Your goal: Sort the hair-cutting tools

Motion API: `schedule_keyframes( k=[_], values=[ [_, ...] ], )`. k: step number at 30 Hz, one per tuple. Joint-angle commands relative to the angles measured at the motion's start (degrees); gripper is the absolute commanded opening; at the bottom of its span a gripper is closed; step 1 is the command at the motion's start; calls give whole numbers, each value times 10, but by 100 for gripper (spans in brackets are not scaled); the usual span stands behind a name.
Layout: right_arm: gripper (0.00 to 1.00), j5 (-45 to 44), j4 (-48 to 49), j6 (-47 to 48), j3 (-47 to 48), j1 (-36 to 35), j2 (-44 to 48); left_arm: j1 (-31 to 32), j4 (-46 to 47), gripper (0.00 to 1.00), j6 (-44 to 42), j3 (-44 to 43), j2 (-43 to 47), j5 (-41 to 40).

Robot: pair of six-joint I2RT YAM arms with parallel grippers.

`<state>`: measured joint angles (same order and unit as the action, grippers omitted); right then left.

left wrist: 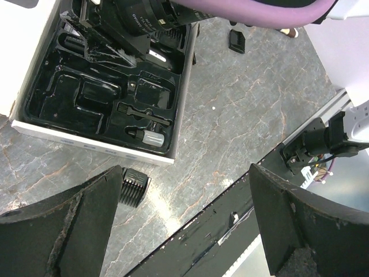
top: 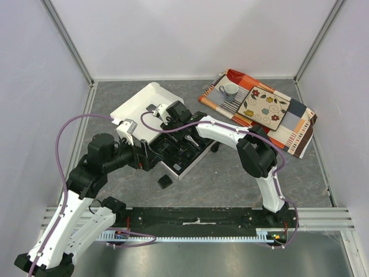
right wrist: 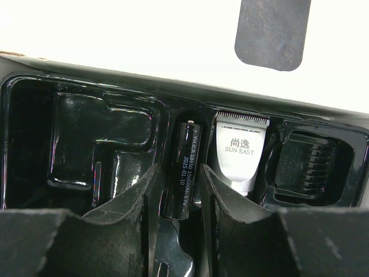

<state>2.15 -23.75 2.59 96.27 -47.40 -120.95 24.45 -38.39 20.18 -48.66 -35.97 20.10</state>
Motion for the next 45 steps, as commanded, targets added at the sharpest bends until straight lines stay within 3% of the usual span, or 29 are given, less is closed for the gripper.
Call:
schedule_keyframes(
  k=[1,12,20,26,45],
  values=[
    [41,-3,20,0,20,-2,1,-3,24,97,-6,-4,-5,23],
    [44,2,33,-13,10,-2,40,-2,30,97,1,-1,-5,28],
    [12,-9,47,-14,-13,-2,55,-2,31,97,3,0,-7,27],
    [0,-6,49,-14,-17,-2,43,-2,31,97,1,-1,-9,25],
    [0,7,37,-7,-43,-2,-10,-2,47,97,5,1,-27,33]
  ],
)
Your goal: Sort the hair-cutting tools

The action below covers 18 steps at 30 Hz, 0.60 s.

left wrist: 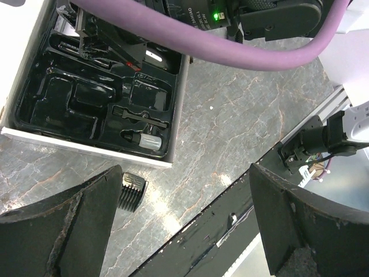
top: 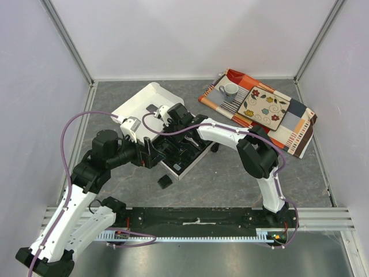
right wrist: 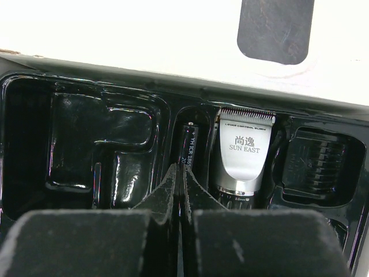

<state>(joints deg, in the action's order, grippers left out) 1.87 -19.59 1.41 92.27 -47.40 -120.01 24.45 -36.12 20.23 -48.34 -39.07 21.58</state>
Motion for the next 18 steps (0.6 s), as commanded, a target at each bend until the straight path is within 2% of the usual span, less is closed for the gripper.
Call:
schedule_keyframes(
  k=[1,9,12,13,15,16,18],
  values=[
    [0,8,-5,4,-2,-2,-15,-2,24,97,3,-3,4,17],
    [1,-15,-18,-11,34,-2,42,-2,-3,97,-5,-38,7,8],
    [9,-48,-19,-12,25,-2,85,-2,-11,97,-9,-56,14,1],
    [21,-76,-19,-28,20,-2,108,-2,-17,97,-10,-61,15,0],
    [26,-103,-19,-36,-3,-1,131,-3,-24,97,-12,-71,17,-2],
    [30,-143,-21,-41,-11,-1,153,-2,-28,97,-12,-76,19,-3],
    [32,-181,-26,-65,-51,-1,181,-2,-33,97,-12,-78,23,-4]
  ],
)
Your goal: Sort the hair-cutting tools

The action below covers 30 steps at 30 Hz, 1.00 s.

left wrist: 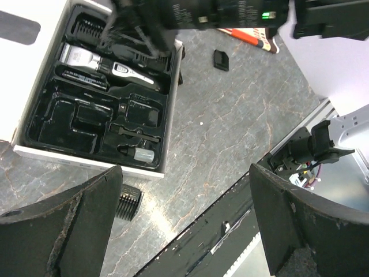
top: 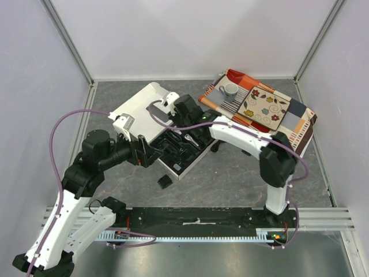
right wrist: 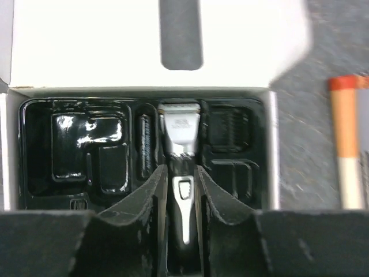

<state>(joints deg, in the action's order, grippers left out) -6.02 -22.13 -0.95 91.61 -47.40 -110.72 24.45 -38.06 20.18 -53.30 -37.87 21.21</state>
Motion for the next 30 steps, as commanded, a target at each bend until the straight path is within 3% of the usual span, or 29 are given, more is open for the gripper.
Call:
schedule_keyframes(
  k=[1,3,7,15,21,30],
  values=[
    [39,-152,1,-56,-61,0,121,-2,-16,97,-13,-28,17,-4],
    [40,-187,1,-97,-112,2,154,-2,-16,97,-8,-25,23,-7],
    [58,-301,-8,-205,-198,5,256,-2,-17,97,3,-22,34,-1],
    [66,-431,-168,-367,-254,23,299,-2,-31,97,10,-21,47,-3],
    [66,-364,-166,-385,-337,130,329,-2,-33,97,13,-19,51,0],
    [67,-276,-110,-454,-351,166,280,-2,-34,97,0,-19,46,0]
  ],
)
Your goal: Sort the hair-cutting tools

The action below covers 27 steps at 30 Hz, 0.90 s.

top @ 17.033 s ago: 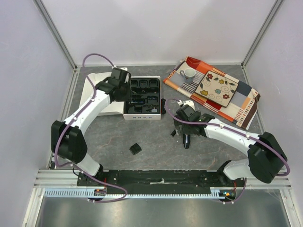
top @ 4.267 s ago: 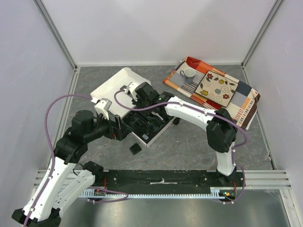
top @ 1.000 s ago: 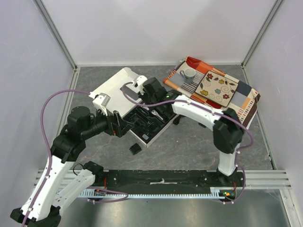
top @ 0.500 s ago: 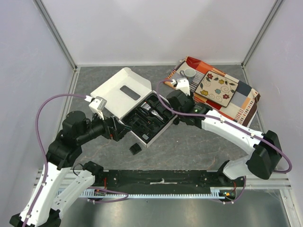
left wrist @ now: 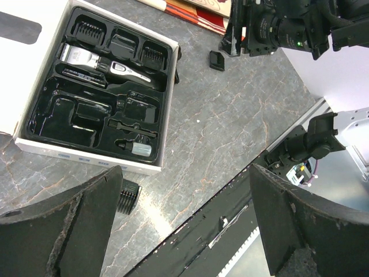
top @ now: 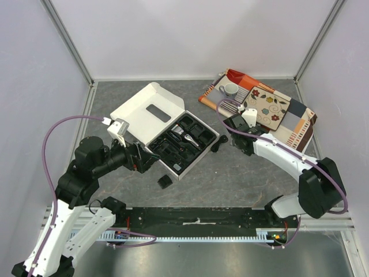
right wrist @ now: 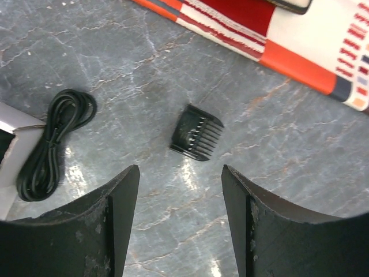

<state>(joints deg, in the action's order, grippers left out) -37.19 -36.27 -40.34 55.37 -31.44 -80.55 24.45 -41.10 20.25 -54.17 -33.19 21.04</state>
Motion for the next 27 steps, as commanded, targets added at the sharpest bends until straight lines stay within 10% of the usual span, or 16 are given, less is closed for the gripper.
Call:
schedule_keyframes(
  k=[1,27],
  values=[
    [67,41,42,-80,11,9,-26,-2,-3,97,-1,-11,-2,0],
    [62,104,160,-133,65,44,-166,-2,8,97,-16,16,-16,11]
  ],
)
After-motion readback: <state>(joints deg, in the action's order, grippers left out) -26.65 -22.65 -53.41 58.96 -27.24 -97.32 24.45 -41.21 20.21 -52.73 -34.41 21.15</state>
